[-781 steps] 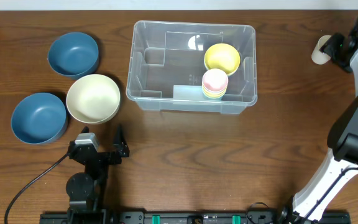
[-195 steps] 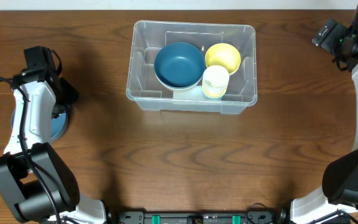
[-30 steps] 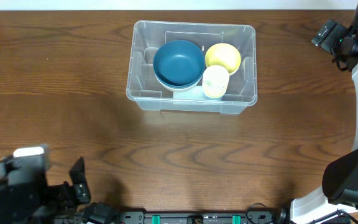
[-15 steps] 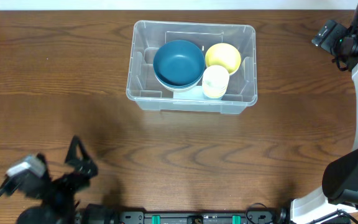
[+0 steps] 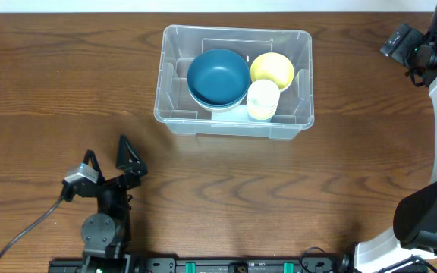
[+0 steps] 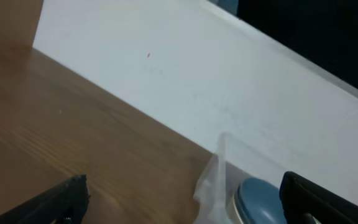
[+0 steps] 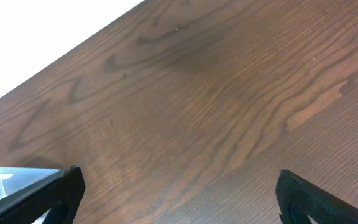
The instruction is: Pack container
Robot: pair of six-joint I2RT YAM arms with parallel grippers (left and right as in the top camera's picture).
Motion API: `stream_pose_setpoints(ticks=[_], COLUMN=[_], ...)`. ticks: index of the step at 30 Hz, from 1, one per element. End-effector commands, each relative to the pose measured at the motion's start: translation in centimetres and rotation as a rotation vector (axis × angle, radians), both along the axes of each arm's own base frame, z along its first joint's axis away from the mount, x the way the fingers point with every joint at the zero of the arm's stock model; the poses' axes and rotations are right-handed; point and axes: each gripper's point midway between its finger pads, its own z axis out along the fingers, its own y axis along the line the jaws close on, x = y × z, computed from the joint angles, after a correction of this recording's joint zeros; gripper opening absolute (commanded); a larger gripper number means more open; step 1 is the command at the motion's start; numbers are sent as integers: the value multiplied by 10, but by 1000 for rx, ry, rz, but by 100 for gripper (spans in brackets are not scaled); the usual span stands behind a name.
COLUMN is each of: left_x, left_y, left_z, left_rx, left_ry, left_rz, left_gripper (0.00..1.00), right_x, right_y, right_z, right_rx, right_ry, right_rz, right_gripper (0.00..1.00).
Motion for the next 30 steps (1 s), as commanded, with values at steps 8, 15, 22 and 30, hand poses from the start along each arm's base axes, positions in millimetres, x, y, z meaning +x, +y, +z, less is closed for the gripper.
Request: stream_pose_setpoints(ticks=[8,15,22,30], left_x=[-3,-9,-9,-9], left_y=[13,14,12,12], left_z=[-19,-57,-56,-57], left_rx=[36,141,182,182], left_ry=[58,232,236,239], left_rz=[50,47,34,34], left_gripper=[98,98,98,98], right_x=[0,0,0,0], right_y=[1,1,1,1], right_z=[11,11,11,11], right_rx=[-5,-5,-5,-5], right_ry=[-25,-25,-25,-25], right_rz=[-6,-7,-7,-7], right_gripper=[99,99,99,99])
